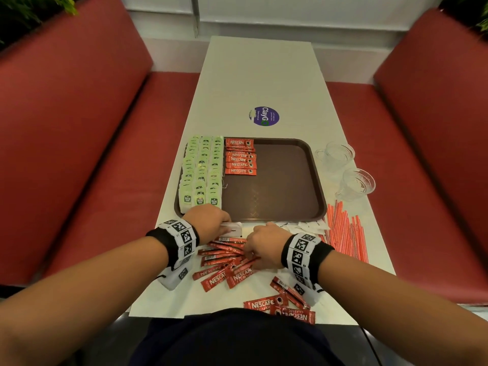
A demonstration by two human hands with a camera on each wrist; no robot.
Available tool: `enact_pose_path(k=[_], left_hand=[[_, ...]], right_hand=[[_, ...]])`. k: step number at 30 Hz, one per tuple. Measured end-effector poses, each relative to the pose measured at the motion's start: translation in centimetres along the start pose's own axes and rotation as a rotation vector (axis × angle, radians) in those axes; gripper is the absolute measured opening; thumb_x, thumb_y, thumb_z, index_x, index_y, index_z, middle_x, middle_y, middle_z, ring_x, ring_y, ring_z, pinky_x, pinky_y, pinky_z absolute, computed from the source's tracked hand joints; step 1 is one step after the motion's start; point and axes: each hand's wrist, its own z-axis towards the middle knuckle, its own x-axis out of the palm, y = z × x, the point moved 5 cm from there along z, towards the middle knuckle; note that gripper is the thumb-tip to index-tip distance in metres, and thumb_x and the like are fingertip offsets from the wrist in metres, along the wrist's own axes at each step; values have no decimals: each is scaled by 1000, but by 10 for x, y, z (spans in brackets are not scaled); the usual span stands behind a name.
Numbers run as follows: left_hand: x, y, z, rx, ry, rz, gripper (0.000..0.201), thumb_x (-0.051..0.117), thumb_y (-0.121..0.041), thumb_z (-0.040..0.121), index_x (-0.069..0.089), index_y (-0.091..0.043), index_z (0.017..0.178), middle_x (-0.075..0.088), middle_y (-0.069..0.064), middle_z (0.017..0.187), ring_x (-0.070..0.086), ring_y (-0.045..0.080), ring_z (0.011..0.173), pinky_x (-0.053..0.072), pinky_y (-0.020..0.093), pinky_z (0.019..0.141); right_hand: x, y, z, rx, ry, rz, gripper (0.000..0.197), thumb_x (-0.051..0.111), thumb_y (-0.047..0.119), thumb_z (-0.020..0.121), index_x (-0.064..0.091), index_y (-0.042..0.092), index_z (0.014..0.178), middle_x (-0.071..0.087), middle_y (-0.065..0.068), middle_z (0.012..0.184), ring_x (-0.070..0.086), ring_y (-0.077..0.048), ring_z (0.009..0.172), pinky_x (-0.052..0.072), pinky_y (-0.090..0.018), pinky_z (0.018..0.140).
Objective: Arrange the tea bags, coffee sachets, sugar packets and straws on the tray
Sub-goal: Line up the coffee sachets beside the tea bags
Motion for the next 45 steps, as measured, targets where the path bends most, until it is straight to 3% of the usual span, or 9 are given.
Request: enact_pose_path(k=[5, 11, 16, 24, 31, 36, 39, 42, 45], left_hand=[[-8, 0, -5, -5, -128, 38, 32, 64, -48, 89, 56, -28, 114, 55, -8, 110, 56, 17, 101, 46, 32, 79], [7, -9, -19, 194, 145, 112, 34, 62, -45, 92, 65, -28, 121, 62, -7, 114, 57, 16, 105, 49, 34, 87], [10, -10, -20, 243, 111, 152, 30, 55, -41, 96, 67, -26, 119, 66, -4, 108, 61, 17, 101, 51, 33, 81], [17, -14, -15, 243, 191, 185, 37, 63, -50, 90, 63, -29, 120, 63, -4, 108, 57, 18, 101, 52, 36, 82], [16, -19, -11, 233, 217, 142, 15, 62, -39, 88, 66, -28, 98, 67, -6, 92, 62, 17, 86, 48, 28, 71], [-18, -20, 0, 198, -17, 40, 7, 63, -32, 86, 64, -25, 86, 60, -10, 87, 56, 11, 84, 49, 30, 73], [-34, -21, 7, 203, -180, 54, 7, 64, -29, 82, 61, -23, 79, 56, -8, 83, 52, 13, 83, 43, 29, 64], [-39, -23, 10, 268, -306, 63, 17, 75, -23, 68, 58, -21, 66, 54, -6, 69, 55, 19, 68, 40, 29, 51], [-41, -20, 20, 293, -348, 26, 22, 82, -31, 68, 62, -24, 69, 57, -6, 75, 54, 18, 69, 44, 31, 59]], right_hand=[[-2, -6, -1, 36, 40, 66, 29, 55, 45, 96, 70, 26, 112, 68, 4, 96, 59, -21, 94, 49, -40, 86], [-9, -20, 1, 96, 34, 169, 23, 45, 24, 102, 65, 25, 112, 69, 0, 91, 62, -24, 83, 53, -38, 79], [-21, -34, 0, 146, -41, 230, 21, 41, 10, 97, 52, 23, 110, 56, 0, 81, 56, -26, 77, 43, -34, 68], [-26, -41, 1, 159, -119, 332, 12, 46, 25, 95, 49, 19, 105, 60, -3, 86, 58, -26, 81, 46, -36, 71], [-20, -48, 8, 126, -103, 326, 25, 53, 34, 93, 51, 24, 71, 63, -3, 84, 59, -23, 77, 54, -42, 75], [-28, -55, 7, 148, -122, 465, 46, 41, 52, 102, 61, 16, 82, 64, -5, 79, 59, -22, 73, 46, -34, 67], [-34, -61, 9, 140, -101, 579, 41, 44, 50, 102, 68, 18, 92, 61, 5, 74, 56, -14, 68, 44, -31, 63], [-40, -69, 12, 130, -119, 699, 26, 54, 39, 101, 61, 27, 79, 54, 10, 65, 48, -8, 56, 39, -25, 55], [-44, -78, 16, 93, -191, 611, 33, 58, 30, 98, 47, 28, 67, 52, 6, 67, 48, -12, 60, 38, -30, 60]])
